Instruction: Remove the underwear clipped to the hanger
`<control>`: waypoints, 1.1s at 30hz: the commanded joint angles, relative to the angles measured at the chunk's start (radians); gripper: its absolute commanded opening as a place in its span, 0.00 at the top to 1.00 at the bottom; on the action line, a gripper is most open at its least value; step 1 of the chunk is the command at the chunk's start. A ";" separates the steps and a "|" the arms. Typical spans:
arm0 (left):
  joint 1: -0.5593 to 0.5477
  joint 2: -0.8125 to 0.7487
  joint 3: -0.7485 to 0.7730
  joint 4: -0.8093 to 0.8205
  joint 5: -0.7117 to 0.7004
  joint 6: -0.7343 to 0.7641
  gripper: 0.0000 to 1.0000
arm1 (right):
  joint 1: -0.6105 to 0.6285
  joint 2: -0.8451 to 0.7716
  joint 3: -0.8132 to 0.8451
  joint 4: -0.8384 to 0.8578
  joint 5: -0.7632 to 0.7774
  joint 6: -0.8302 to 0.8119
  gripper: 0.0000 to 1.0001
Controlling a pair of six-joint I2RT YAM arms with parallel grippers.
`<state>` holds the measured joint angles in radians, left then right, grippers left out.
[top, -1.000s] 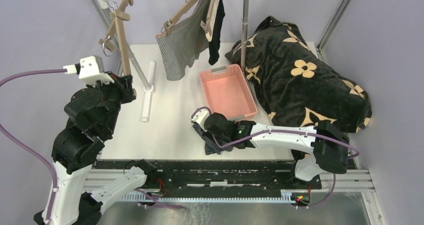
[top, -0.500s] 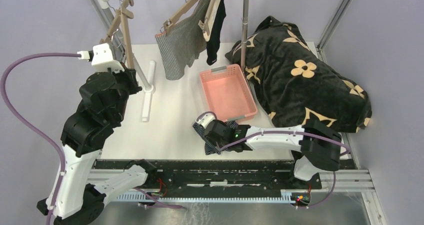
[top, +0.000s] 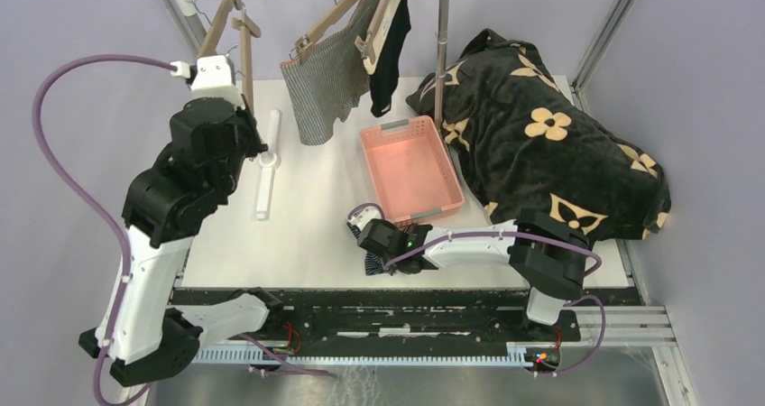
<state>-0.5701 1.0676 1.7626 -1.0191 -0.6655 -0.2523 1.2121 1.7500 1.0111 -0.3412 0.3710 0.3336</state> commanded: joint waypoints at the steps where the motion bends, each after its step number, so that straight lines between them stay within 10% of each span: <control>1: -0.001 0.090 0.119 -0.115 0.019 0.037 0.97 | 0.005 -0.063 0.033 -0.012 0.032 0.001 1.00; 12: 0.065 0.282 0.388 -0.207 0.038 0.104 0.97 | 0.021 -0.424 0.076 -0.044 0.009 -0.040 0.99; 21: 0.455 0.414 0.482 -0.171 0.479 0.233 0.97 | 0.026 -0.504 0.206 -0.077 0.119 -0.107 0.99; 33: 0.552 0.425 0.487 -0.087 0.772 0.254 0.97 | -0.007 -0.501 0.227 -0.028 0.375 -0.175 0.99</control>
<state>-0.0273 1.5330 2.2166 -1.2030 -0.0162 -0.0479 1.2255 1.2724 1.2095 -0.4206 0.6434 0.1921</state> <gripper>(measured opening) 0.087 0.016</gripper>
